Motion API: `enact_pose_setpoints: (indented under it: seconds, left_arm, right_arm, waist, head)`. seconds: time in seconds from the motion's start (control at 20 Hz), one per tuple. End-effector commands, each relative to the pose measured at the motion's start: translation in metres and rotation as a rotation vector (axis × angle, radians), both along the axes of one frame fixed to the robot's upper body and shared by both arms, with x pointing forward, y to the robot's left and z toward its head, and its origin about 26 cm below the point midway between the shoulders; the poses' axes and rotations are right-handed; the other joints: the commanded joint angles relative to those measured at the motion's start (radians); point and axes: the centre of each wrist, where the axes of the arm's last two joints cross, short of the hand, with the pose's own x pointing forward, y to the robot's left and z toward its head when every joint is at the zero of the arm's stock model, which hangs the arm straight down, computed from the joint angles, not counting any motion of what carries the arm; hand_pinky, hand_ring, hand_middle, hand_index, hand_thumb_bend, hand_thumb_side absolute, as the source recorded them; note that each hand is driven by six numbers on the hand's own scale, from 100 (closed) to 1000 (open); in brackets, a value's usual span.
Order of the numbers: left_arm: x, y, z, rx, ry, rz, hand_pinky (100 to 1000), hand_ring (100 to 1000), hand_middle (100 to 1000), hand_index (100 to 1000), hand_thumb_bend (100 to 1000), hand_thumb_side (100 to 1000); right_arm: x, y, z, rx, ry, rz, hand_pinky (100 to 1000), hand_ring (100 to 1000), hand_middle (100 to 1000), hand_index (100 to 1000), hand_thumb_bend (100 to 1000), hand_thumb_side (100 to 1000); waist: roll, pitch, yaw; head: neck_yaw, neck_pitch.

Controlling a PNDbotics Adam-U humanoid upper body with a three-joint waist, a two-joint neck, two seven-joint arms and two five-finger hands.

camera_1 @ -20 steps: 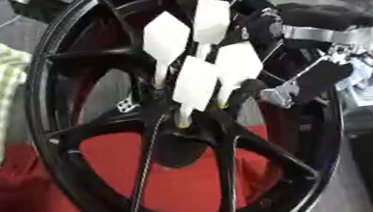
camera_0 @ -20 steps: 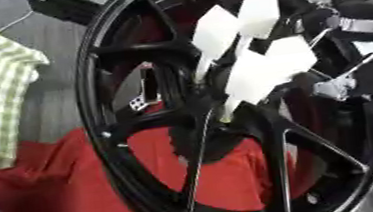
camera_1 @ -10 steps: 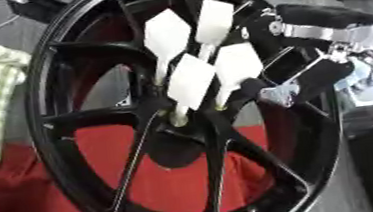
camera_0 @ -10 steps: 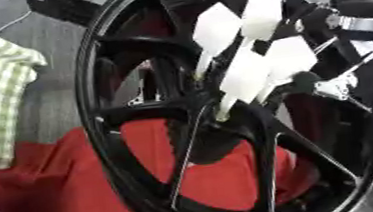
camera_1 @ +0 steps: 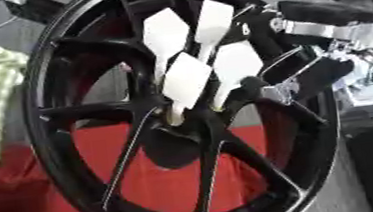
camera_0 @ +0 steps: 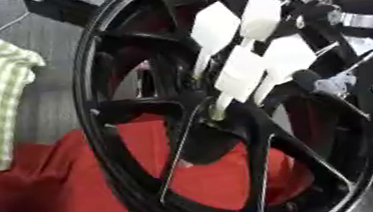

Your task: Pull the pin out of the wheel hub.

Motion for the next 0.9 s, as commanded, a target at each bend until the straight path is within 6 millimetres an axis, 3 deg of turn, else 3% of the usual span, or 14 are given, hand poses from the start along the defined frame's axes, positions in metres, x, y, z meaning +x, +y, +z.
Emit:
enact_pose_setpoints:
  seconds: [0.05,0.4,0.9]
  left_arm:
    - [-0.003,0.001,0.006,0.011,-0.023,0.006,574,686,600,739,100,771]
    - [-0.003,0.001,0.007,0.009,-0.021,0.006,575,686,598,739,100,772]
    - [-0.003,0.003,0.006,0.009,-0.016,0.016,576,685,597,739,100,771]
  right_arm:
    - [-0.003,-0.003,0.016,-0.010,-0.034,-0.017,863,687,353,477,100,275]
    - [-0.003,-0.003,0.019,-0.001,-0.029,-0.029,861,671,340,471,100,287]
    - [-0.006,-0.009,0.031,0.054,-0.053,-0.029,864,670,340,471,100,231]
  waist:
    - [0.012,-0.031,-0.003]
    - [0.012,-0.033,-0.001]
    - [0.007,-0.040,-0.006]
  head:
    - [0.000,-0.009]
    - [-0.004,-0.011]
    - [0.003,-0.014]
